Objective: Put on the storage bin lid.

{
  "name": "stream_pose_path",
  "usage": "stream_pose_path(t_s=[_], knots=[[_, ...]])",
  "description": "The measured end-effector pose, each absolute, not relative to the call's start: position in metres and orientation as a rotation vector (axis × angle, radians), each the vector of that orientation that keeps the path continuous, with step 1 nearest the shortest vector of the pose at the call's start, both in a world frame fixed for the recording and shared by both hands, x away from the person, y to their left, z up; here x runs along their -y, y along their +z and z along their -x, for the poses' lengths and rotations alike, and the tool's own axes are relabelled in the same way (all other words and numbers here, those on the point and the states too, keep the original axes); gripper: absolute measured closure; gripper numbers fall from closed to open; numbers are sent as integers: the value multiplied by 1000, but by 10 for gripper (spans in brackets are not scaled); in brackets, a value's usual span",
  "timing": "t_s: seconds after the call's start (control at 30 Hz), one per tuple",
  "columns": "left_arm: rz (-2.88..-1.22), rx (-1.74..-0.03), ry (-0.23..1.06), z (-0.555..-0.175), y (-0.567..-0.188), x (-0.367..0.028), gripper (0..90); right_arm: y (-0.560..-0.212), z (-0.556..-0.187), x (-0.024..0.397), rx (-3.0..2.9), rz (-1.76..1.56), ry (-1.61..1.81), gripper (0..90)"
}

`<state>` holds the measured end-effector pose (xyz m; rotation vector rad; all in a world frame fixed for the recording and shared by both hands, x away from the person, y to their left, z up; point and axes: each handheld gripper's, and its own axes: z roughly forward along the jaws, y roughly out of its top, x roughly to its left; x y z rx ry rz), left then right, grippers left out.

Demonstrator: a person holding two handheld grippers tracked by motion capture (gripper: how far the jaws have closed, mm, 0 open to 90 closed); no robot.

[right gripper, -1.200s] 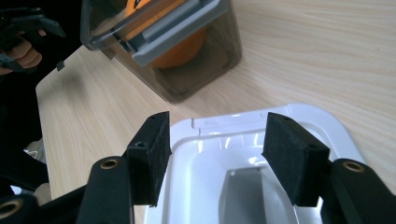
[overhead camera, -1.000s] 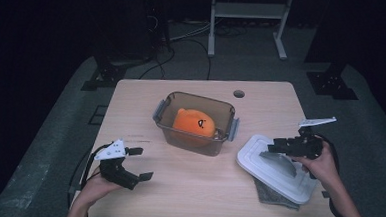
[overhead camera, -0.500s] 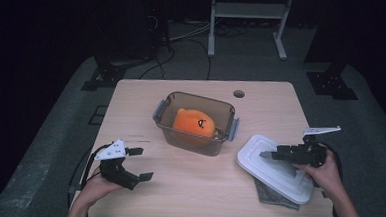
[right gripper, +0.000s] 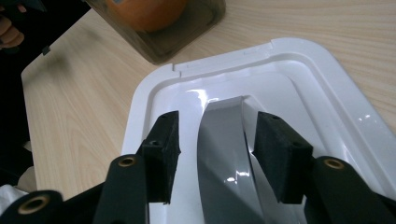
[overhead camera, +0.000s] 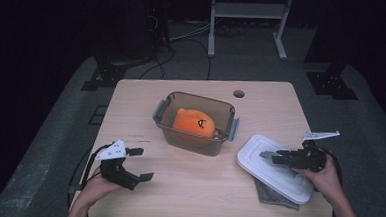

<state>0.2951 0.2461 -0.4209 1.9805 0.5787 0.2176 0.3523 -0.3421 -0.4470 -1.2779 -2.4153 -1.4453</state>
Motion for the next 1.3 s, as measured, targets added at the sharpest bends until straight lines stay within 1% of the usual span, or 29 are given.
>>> stream_pose_path(t_s=[0.03,0.13,0.17,0.23,0.27,0.37,0.73,1.3], knots=[[-1979,-579,218,-295,-421,-246,29,-448,-352,342,2438,1273,-1437,533],[-1977,-580,218,-295,-421,-247,28,-448,-352,341,2451,1270,-1430,547],[-1975,-580,219,-295,-421,-247,28,-447,-351,341,2463,1264,-1427,576],[-1975,-581,218,-295,-421,-247,29,-447,-351,341,2468,1265,-1429,584],[-1977,-582,217,-295,-421,-246,29,-447,-351,340,2477,1258,-1424,620],[-1978,-582,216,-295,-421,-246,28,-446,-350,341,2484,1263,-1426,643],[-1976,-583,214,-295,-421,-246,29,-442,-350,342,2497,1255,-1425,655],[-1978,-582,213,-295,-421,-247,28,-423,-347,344,2484,1226,-1434,658]])
